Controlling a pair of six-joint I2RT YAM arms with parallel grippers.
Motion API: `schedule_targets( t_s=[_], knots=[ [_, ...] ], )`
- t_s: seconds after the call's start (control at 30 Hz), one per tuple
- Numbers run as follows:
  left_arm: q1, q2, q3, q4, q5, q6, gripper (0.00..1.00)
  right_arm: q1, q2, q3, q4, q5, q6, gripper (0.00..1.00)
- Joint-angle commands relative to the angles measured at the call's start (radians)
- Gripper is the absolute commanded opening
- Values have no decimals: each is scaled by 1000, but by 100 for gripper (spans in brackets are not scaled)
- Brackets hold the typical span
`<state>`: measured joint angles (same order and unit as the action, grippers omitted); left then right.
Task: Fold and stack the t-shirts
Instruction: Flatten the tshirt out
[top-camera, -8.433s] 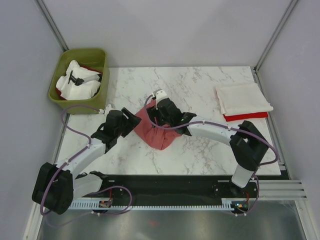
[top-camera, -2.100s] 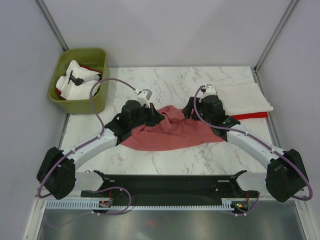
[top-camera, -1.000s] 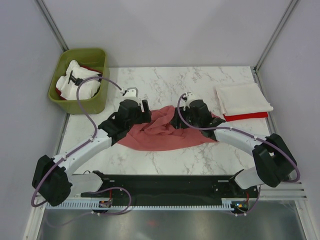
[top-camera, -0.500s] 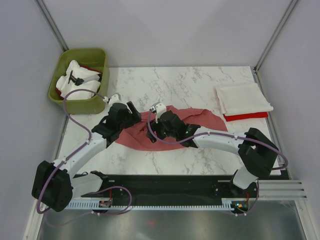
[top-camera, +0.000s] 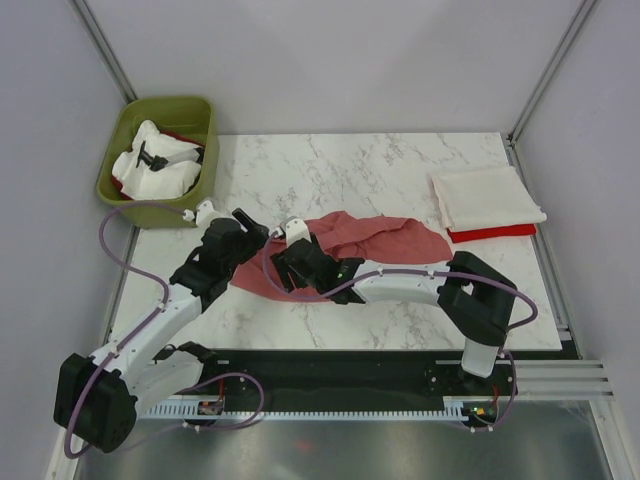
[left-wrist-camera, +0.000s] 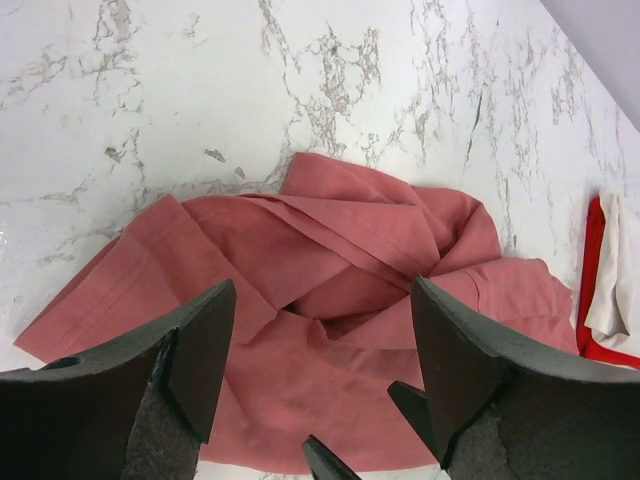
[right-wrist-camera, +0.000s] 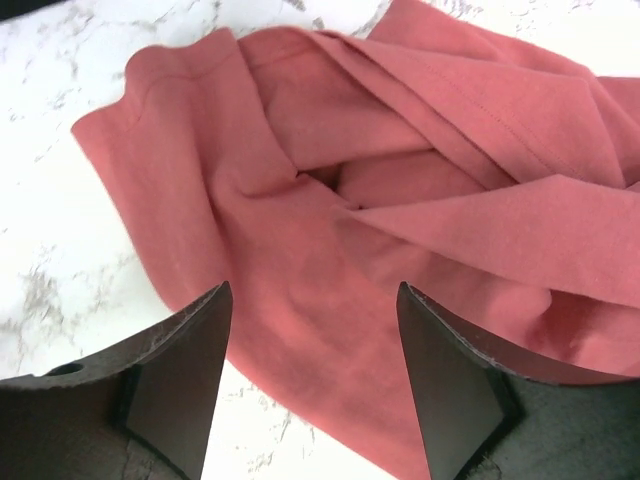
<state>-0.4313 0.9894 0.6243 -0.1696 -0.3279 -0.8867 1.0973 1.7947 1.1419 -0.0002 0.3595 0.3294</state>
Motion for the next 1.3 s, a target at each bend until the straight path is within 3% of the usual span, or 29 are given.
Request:
schedule_targets(
  t_s=[0.0, 0.23, 0.53, 0.7, 0.87, 1.03, 1.27],
  knots=[
    [6, -24, -9, 7, -66, -64, 77, 1, 43, 61, 8, 120, 54, 75],
    [5, -32, -6, 7, -65, -55, 77, -11, 112, 96, 34, 76, 141, 81],
    [6, -38, -9, 7, -62, -52, 77, -124, 118, 55, 32, 79, 220, 79],
    [8, -17, -2, 10, -49, -44, 77, -200, 89, 6, 48, 55, 240, 64],
    [6, -15, -1, 12, -45, -37, 77, -211, 72, -7, 55, 19, 232, 57],
    [5, -14, -1, 13, -43, -31, 76, -209, 60, -11, 63, -13, 203, 63],
    [5, -3, -1, 24, -27, -21, 76, -188, 80, 42, 31, -30, 134, 62]
  ],
)
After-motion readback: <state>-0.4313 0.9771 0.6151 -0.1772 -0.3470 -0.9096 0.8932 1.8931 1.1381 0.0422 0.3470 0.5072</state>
